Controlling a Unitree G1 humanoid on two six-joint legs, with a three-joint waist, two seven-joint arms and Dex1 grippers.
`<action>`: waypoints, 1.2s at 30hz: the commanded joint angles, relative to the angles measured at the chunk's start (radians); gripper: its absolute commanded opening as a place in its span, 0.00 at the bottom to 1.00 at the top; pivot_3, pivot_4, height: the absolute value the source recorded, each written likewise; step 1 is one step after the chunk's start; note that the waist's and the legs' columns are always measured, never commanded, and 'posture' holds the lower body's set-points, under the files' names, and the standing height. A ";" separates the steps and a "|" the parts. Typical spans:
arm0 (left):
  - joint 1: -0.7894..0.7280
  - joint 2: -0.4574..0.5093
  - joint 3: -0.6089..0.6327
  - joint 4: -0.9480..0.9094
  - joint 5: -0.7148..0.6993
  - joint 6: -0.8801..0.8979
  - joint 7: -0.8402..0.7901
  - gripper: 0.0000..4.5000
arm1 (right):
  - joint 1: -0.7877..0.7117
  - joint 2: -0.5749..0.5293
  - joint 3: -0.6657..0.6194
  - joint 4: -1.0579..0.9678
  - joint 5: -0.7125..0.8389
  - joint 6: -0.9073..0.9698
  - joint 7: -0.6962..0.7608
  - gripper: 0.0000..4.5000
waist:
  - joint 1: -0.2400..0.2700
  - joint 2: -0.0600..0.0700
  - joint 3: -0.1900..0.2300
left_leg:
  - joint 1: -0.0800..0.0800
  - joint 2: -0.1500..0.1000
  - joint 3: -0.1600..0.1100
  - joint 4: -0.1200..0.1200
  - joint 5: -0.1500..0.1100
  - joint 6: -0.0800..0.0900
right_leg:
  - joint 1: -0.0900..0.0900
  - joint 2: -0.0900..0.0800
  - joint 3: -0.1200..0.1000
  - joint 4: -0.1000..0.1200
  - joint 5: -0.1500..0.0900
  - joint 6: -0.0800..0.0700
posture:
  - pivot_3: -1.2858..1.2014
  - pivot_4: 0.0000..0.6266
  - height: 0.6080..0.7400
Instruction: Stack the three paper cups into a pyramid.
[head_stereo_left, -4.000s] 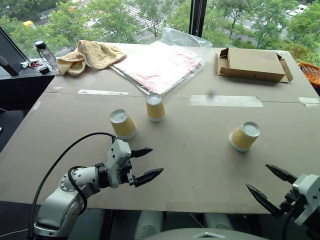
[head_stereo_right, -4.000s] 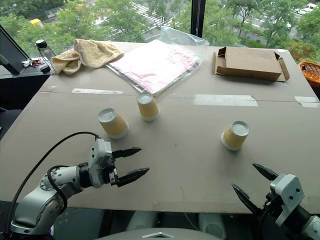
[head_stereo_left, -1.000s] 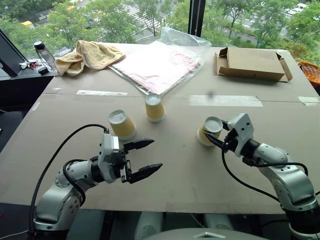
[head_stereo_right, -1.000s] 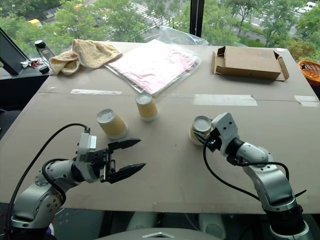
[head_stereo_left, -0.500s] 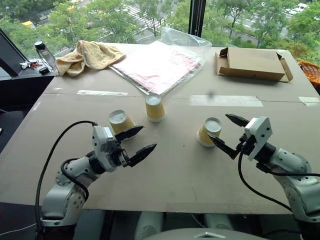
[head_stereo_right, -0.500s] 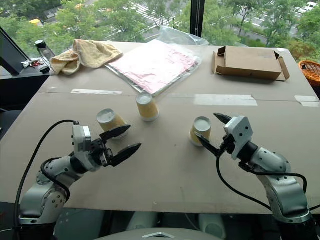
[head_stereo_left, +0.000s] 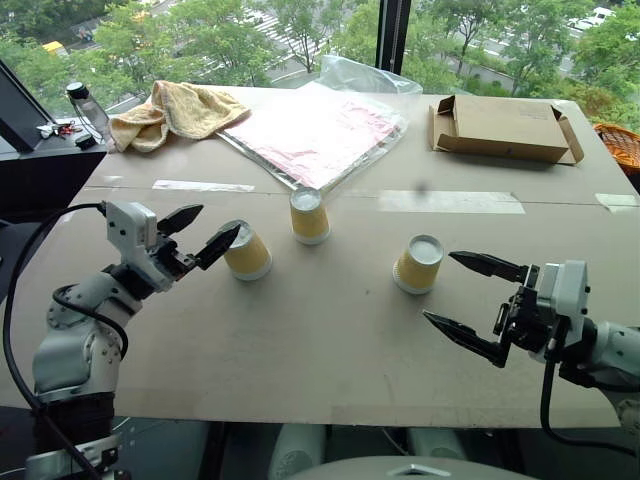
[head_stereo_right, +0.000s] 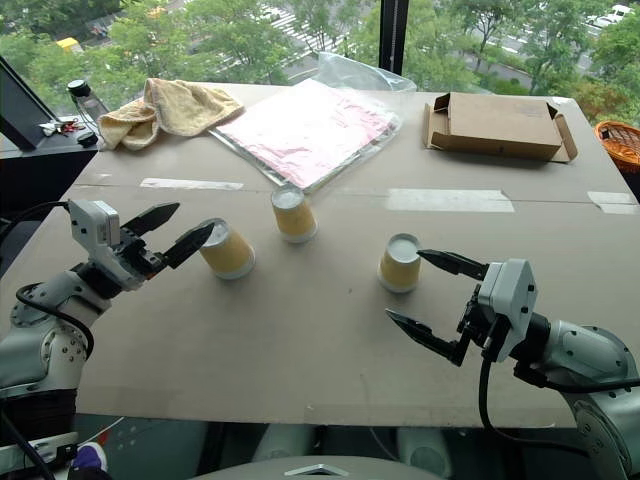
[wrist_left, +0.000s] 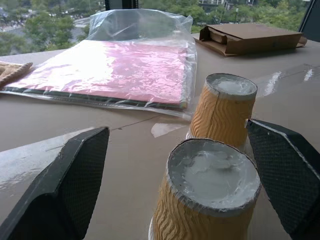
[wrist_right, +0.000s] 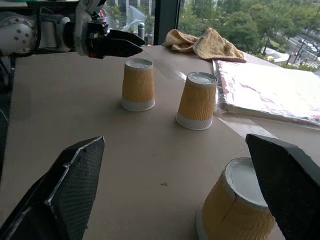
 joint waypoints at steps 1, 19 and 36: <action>0.009 0.027 -0.007 0.024 -0.006 -0.003 -0.076 1.00 | 0.029 -0.012 -0.031 -0.051 0.012 -0.023 0.008 0.99 | 0.000 0.000 0.000 | 0.000 0.000 0.000 0.000 0.000 0.000 | 0.000 0.000 0.000 0.000 0.000 0.000 | 0.52 0.24 1.00; -0.145 -0.014 -0.144 0.249 0.096 -0.123 -0.231 0.56 | 0.112 -0.004 -0.054 -0.078 -0.017 -0.060 -0.033 1.00 | 0.001 -0.001 0.000 | 0.000 0.000 0.000 0.000 0.000 0.000 | 0.000 0.000 0.000 0.000 0.000 0.000 | 0.52 0.24 1.00; -0.295 -0.243 -0.447 0.064 0.112 0.009 -0.263 0.56 | 0.240 0.003 -0.106 -0.176 -0.021 -0.053 -0.094 1.00 | 0.001 -0.001 0.000 | 0.000 0.000 -0.001 0.001 0.000 0.000 | 0.001 0.000 0.000 0.001 0.000 0.000 | 0.52 0.24 1.00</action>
